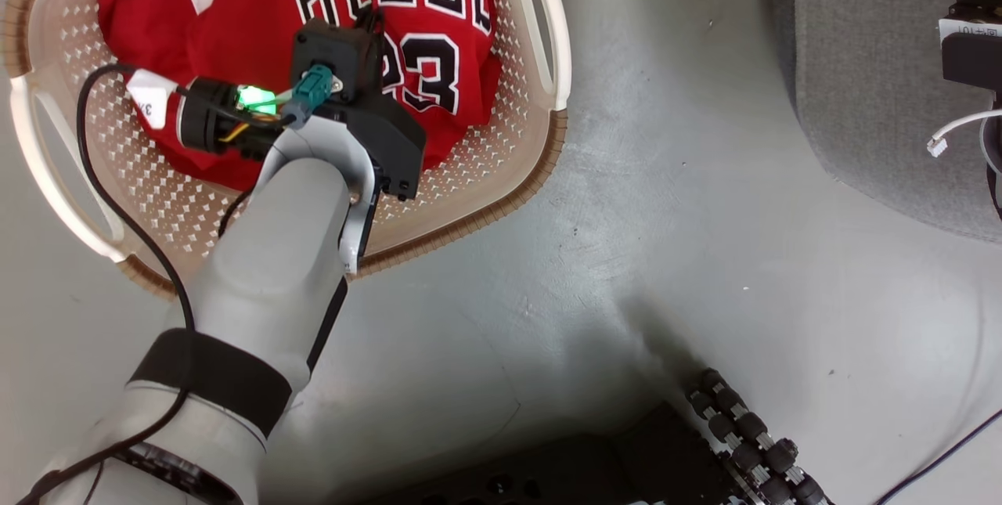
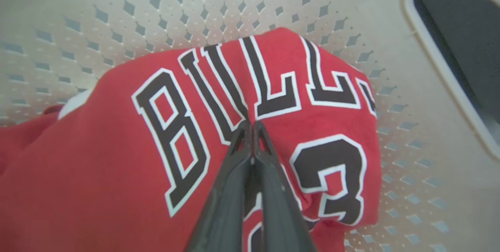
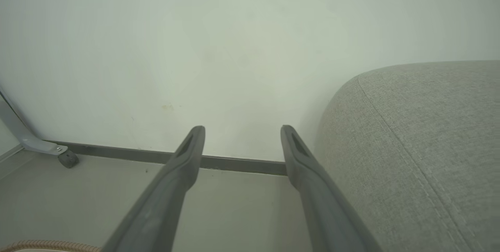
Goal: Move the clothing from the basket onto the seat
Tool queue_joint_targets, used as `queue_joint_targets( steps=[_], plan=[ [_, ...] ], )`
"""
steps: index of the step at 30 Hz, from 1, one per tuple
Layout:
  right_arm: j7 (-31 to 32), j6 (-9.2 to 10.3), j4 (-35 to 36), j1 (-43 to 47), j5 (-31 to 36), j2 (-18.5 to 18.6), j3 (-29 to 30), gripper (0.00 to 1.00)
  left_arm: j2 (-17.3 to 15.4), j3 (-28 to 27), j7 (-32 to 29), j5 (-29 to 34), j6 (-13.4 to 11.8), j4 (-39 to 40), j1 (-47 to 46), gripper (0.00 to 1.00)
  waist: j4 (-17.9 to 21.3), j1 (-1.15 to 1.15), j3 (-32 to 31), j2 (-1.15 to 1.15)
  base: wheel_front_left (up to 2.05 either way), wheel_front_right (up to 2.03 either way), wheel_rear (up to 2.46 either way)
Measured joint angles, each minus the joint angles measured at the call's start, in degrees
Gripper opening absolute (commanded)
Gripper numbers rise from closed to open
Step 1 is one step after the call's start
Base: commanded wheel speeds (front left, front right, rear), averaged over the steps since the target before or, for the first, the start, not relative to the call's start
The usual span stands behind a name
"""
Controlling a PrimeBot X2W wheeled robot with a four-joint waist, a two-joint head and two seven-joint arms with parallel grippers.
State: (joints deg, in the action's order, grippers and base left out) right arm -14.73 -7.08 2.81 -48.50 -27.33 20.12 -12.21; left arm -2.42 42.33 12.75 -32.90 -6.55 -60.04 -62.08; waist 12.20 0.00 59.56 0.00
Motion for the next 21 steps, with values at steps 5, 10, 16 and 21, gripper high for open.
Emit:
queue_joint_targets(
  steps=[5,10,16,21],
  plan=[
    [0.00,0.00,-2.13,0.27,-0.96,0.07,0.01,1.00,0.02,1.60,0.49,-0.87,0.00,-0.65,1.92,0.00,-0.23,0.00,-1.85,0.00,0.00,0.00,0.00],
    [0.00,0.00,-4.26,1.48,-0.96,0.32,-0.65,1.00,-0.01,2.02,0.99,-2.65,0.00,-0.21,4.66,0.00,-0.79,0.00,-4.20,0.00,0.00,0.00,0.00],
    [0.01,0.00,-6.23,1.66,-0.96,0.63,-2.23,1.00,0.01,2.04,1.24,-4.50,0.00,1.79,6.17,0.00,-1.76,0.00,-6.89,0.00,0.00,0.00,0.00],
    [0.00,0.00,-8.94,2.72,-0.96,0.99,-2.71,1.00,0.01,2.67,1.53,-6.88,0.00,3.71,8.58,0.00,-3.02,0.00,-10.06,0.00,0.00,0.00,0.00]
  ],
)
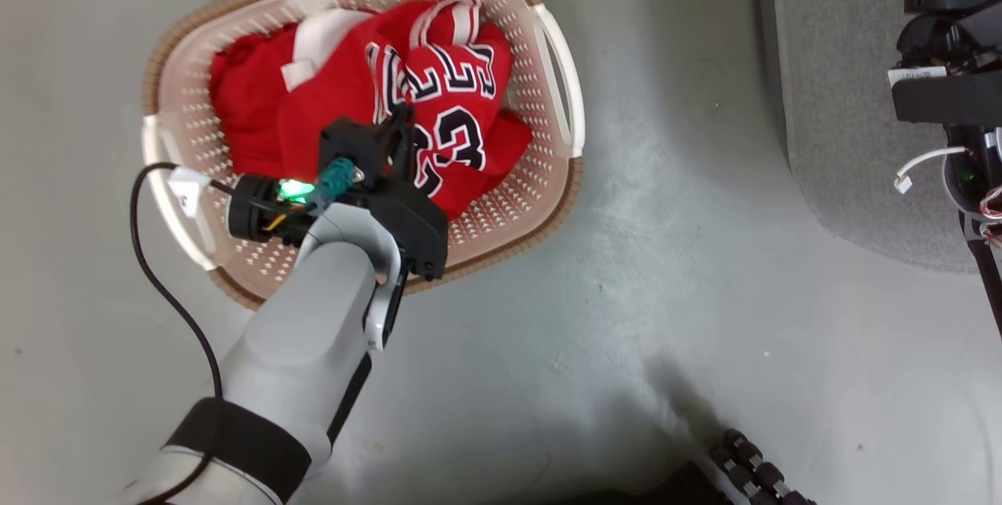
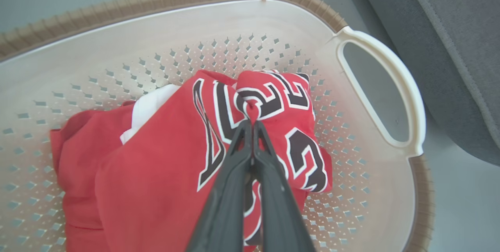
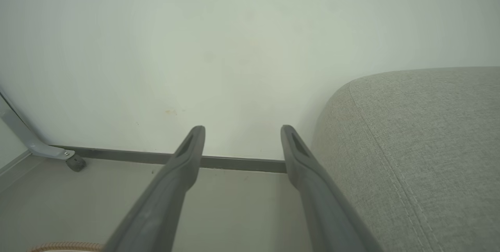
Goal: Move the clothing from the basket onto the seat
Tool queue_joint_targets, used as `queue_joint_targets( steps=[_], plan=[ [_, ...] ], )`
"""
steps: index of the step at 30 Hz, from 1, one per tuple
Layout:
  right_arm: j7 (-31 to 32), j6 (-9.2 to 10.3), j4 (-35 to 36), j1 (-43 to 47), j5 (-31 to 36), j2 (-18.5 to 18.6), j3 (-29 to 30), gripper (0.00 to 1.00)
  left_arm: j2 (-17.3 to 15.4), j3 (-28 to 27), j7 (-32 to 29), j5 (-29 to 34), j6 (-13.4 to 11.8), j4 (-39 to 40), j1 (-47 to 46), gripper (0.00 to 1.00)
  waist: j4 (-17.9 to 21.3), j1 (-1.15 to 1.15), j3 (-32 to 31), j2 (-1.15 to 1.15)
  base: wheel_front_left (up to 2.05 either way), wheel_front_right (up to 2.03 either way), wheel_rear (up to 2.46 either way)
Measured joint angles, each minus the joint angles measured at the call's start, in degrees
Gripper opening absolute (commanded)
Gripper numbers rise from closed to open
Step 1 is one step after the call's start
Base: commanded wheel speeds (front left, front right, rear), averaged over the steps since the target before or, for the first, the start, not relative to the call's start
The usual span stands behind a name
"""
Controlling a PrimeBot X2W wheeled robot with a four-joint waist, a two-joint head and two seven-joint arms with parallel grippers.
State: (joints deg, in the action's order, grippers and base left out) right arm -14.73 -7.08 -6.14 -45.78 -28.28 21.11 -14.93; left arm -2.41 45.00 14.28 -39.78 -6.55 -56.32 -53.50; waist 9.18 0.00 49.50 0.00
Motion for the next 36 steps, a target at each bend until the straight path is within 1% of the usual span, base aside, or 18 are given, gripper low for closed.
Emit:
queue_joint_targets(
  steps=[6,10,15,26,30,36],
  plan=[
    [0.01,0.00,-2.72,1.99,0.00,0.58,-0.49,1.00,0.04,1.66,0.01,-1.31,0.07,1.88,3.14,0.00,-1.82,0.00,-4.37,0.00,0.00,0.00,0.00],
    [0.01,0.00,-4.56,3.51,-0.01,0.67,-0.85,1.00,0.03,1.15,0.01,-3.55,0.07,3.48,5.53,0.00,-3.12,0.00,-7.46,0.00,0.00,0.00,0.00],
    [0.01,0.00,-6.69,5.69,-0.02,0.67,-1.38,1.00,0.09,-0.26,0.01,-4.66,0.07,5.11,8.08,0.00,-4.74,0.01,-11.49,0.00,0.00,0.00,0.00],
    [0.02,0.00,-11.28,11.37,-0.45,0.59,-2.21,1.00,0.15,-1.67,0.01,-5.06,0.08,7.38,13.99,0.00,-8.20,0.01,-20.59,0.00,0.00,0.00,0.00],
    [0.01,0.00,-12.81,13.69,-0.45,0.18,-2.81,1.00,0.21,-2.49,0.01,-5.00,0.60,8.13,16.11,0.00,-9.42,0.01,-23.95,0.00,0.00,0.00,0.00],
    [0.02,0.00,-15.36,16.87,-0.45,-2.00,-3.69,1.00,0.21,-4.57,0.01,-3.91,1.60,8.89,18.45,0.00,-11.00,0.01,-29.02,-0.01,0.00,0.00,0.00]
  ],
)
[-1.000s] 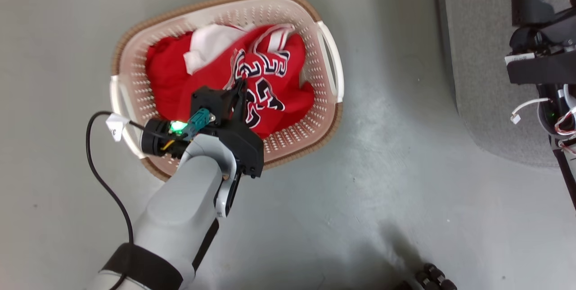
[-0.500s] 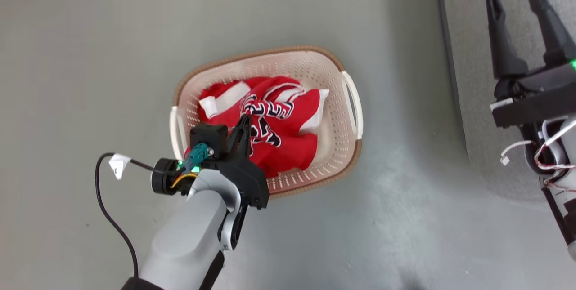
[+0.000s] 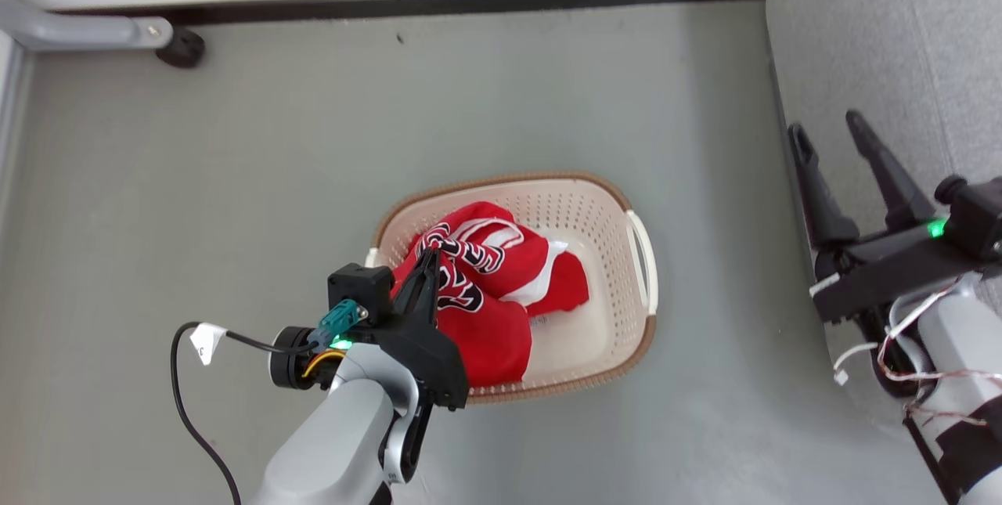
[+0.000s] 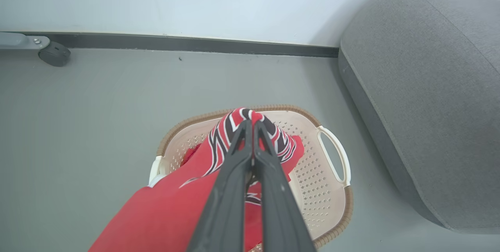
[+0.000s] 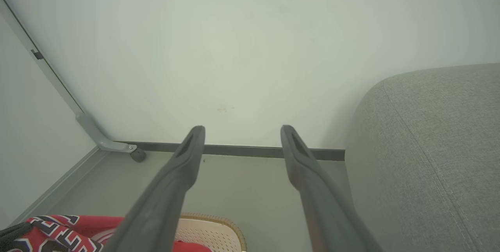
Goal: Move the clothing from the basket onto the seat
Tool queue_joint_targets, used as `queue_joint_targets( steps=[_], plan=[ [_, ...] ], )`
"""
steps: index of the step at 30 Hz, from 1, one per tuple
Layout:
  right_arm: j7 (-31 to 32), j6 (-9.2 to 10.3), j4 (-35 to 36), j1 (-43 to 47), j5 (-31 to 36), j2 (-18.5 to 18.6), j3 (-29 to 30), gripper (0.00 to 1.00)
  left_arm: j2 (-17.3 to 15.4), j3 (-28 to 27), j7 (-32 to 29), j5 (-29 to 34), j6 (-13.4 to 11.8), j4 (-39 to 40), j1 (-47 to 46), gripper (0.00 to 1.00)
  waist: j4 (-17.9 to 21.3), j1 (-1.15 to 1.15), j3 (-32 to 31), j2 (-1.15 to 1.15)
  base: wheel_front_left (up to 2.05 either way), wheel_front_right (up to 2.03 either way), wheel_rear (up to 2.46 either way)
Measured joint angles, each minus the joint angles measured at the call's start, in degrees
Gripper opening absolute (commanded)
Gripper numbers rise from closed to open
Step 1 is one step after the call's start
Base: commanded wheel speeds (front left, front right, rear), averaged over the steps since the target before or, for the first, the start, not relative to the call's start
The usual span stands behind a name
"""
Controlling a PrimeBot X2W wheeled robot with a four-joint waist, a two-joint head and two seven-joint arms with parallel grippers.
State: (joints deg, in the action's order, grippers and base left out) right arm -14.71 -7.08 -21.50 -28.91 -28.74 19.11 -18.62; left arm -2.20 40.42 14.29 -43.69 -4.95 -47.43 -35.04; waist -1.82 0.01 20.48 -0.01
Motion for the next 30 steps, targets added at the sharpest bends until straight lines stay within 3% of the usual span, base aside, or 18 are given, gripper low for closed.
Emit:
queue_joint_targets(
  steps=[14,30],
  plan=[
    [0.00,0.00,-2.05,5.94,1.40,-2.03,0.00,1.00,-1.27,-4.03,0.00,4.37,1.00,6.87,3.04,0.00,-2.61,-0.01,-9.75,0.00,0.00,0.00,0.00],
    [0.00,0.00,-3.22,8.43,4.06,-3.37,1.43,1.00,-3.47,-6.35,0.01,12.03,2.53,22.57,1.16,0.00,-3.83,-0.01,-12.57,0.00,0.00,0.00,0.00]
  ],
)
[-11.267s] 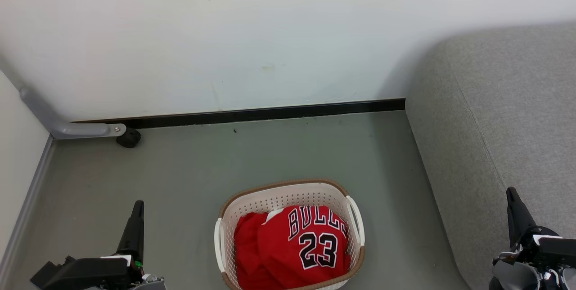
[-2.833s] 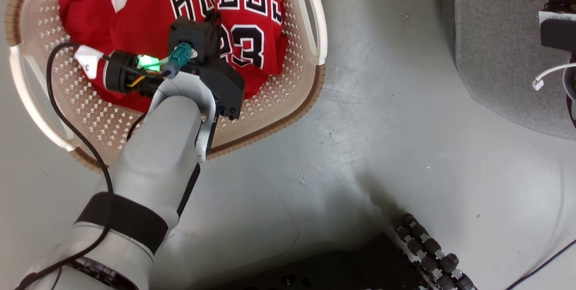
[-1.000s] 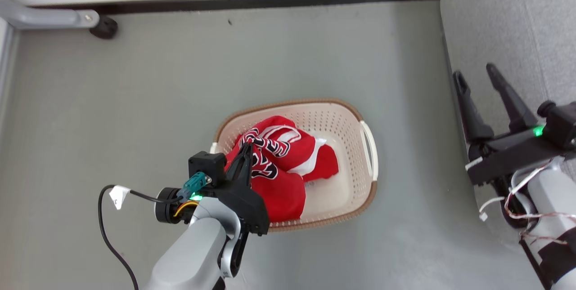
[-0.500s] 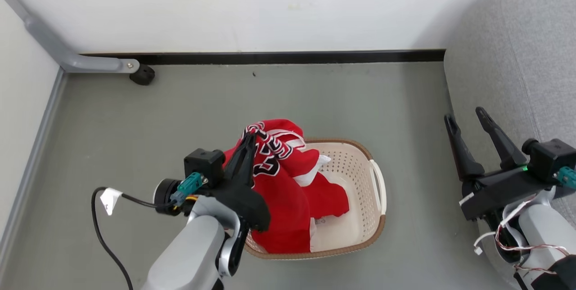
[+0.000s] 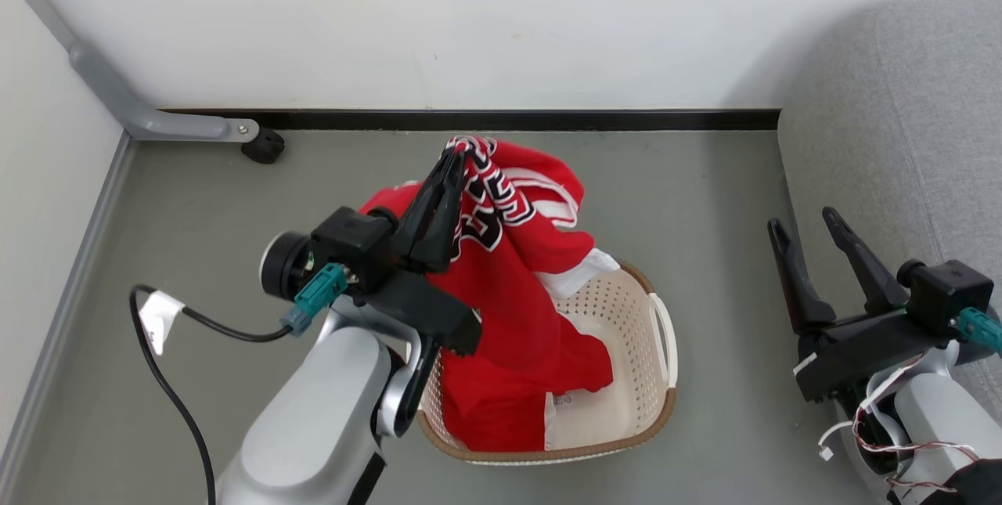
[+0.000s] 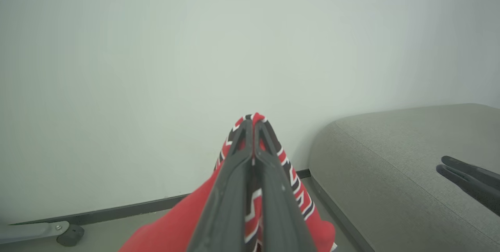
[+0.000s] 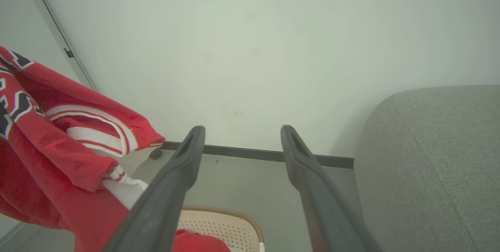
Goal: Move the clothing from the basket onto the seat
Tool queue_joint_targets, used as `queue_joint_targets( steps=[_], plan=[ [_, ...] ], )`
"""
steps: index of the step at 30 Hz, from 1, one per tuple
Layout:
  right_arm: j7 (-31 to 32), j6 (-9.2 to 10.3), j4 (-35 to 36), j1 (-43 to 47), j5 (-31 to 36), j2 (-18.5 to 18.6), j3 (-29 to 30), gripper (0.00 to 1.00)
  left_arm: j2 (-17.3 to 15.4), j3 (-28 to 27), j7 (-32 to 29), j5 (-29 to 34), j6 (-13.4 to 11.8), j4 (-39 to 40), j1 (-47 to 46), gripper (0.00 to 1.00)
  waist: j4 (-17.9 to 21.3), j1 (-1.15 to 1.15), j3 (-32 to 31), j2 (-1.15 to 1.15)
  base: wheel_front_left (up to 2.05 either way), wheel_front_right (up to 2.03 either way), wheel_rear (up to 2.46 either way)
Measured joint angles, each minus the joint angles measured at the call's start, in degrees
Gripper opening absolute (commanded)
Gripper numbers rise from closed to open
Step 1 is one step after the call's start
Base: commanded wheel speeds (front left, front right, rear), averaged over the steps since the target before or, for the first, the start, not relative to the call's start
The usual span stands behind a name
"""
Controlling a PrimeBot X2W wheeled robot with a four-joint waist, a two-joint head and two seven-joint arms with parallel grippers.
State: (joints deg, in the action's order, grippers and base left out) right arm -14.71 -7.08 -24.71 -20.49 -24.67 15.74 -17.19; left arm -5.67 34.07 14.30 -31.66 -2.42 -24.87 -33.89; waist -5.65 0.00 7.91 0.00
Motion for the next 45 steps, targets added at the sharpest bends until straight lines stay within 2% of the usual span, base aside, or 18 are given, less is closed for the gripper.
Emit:
queue_joint_targets(
  steps=[6,13,25,30,45],
  plan=[
    [0.00,0.00,-0.03,0.67,0.02,-0.62,0.60,1.00,-1.52,-0.10,0.01,3.10,0.37,6.62,-1.48,0.00,-0.12,0.00,0.01,0.00,0.00,0.00,0.00],
    [0.00,0.00,-0.04,0.77,0.53,-1.37,1.11,1.00,-1.67,-0.59,0.02,4.20,0.93,13.40,-2.15,0.00,-0.11,0.00,0.12,0.01,0.00,0.00,0.00],
    [0.00,0.00,0.26,0.82,0.62,-1.94,1.92,1.00,-2.64,-1.65,0.02,5.34,0.83,16.18,-2.04,0.00,0.08,0.00,0.56,0.00,0.00,0.00,0.00],
    [0.00,0.00,2.50,0.75,0.63,-1.98,1.59,1.00,-2.61,-1.93,0.02,6.14,0.83,16.39,-2.03,0.00,0.13,0.00,0.70,0.01,0.00,0.00,0.00],
    [0.00,0.00,18.78,-3.28,1.10,1.11,-13.99,1.00,-2.01,-2.22,0.02,6.56,0.85,16.39,-0.88,0.00,0.49,0.00,1.01,0.01,0.00,0.00,0.00]
  ],
)
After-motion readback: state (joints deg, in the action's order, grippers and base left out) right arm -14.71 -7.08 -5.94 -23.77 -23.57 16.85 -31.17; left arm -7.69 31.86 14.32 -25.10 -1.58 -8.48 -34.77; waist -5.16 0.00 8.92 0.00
